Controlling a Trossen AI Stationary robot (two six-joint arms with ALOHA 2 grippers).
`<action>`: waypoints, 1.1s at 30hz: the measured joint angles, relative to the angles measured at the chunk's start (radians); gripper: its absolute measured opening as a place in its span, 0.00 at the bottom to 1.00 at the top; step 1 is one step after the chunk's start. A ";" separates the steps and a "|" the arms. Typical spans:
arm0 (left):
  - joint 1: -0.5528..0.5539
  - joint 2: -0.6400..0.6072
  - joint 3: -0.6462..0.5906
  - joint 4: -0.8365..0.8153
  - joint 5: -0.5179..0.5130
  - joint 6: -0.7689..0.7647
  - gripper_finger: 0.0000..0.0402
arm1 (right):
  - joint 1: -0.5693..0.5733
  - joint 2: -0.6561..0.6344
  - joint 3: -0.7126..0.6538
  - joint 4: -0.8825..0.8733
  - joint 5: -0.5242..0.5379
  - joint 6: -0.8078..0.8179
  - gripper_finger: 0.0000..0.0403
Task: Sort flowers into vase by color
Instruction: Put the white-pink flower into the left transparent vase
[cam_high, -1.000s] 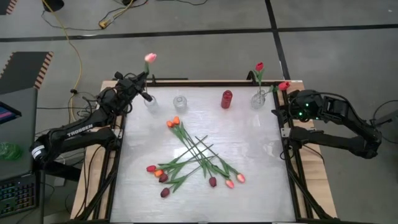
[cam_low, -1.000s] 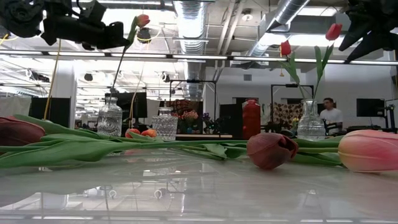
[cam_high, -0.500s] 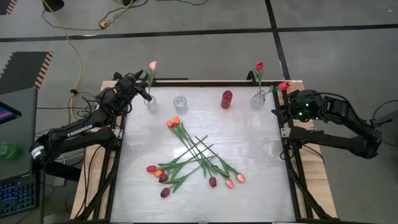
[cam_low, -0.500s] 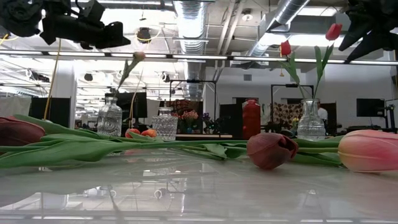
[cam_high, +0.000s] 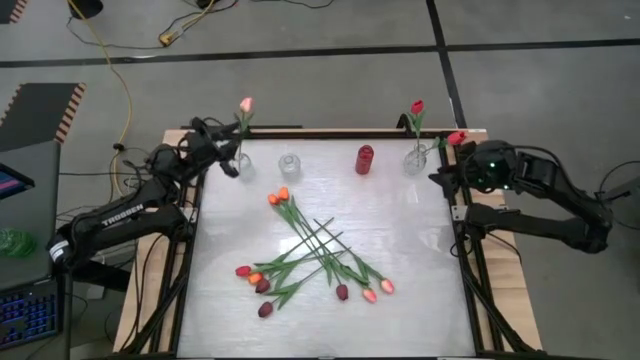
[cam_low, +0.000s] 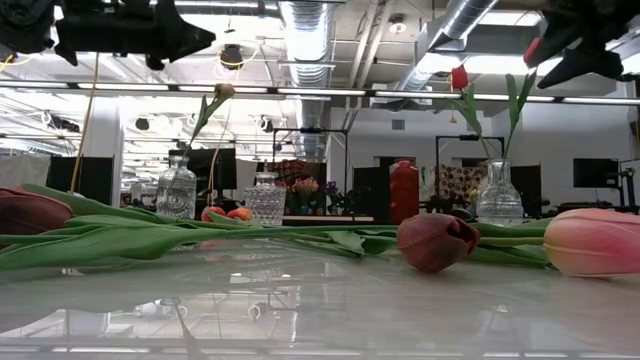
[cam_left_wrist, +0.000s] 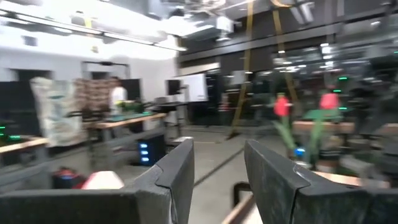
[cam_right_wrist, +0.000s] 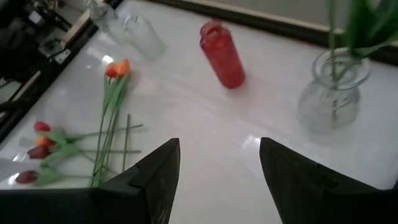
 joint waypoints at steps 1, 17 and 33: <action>-0.009 0.001 0.000 -0.001 0.014 -0.002 0.32 | 0.000 0.013 0.000 0.002 -0.008 0.000 0.62; -0.137 0.017 0.000 -0.007 0.031 0.022 0.32 | 0.360 0.271 0.000 0.115 -0.042 0.166 0.62; -0.176 0.017 0.000 -0.087 0.030 0.030 0.32 | 0.675 0.662 0.000 0.320 0.000 0.304 0.62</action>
